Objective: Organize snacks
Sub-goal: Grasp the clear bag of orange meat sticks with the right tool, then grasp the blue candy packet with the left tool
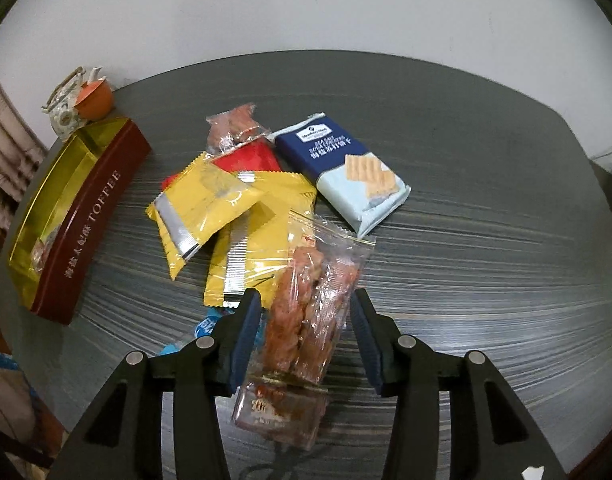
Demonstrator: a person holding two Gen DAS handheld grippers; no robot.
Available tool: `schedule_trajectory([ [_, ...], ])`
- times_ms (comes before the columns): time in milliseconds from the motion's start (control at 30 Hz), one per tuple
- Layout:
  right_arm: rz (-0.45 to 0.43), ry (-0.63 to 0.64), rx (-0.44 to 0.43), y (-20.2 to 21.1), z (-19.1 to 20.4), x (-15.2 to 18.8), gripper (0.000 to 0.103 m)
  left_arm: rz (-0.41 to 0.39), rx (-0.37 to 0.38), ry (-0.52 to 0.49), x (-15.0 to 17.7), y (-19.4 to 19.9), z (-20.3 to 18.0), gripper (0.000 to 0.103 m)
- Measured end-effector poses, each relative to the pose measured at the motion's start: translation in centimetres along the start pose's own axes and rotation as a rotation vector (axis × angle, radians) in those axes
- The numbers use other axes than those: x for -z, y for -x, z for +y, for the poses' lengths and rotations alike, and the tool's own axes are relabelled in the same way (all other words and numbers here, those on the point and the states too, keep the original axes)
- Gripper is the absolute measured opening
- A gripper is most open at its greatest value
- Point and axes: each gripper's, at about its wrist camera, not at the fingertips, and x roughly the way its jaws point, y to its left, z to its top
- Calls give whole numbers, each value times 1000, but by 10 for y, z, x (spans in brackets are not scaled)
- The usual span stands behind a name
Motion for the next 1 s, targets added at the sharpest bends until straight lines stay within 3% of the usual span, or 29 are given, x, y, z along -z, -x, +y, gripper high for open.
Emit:
schedule_trajectory([
  [333,-12,12,21,0,-19,12,36,34,109,-168,7,2,-88,74],
  [633,-32,8,72,11,-58,32,35,73,287,-359,15,-1,-193,74],
  [800,-49,-1,84,13,-68,39,36,133,357,-382,13,-13,-231,74],
  [1000,-50,-1,75,13,-74,43,37,178,381,-401,11,-27,-263,74],
])
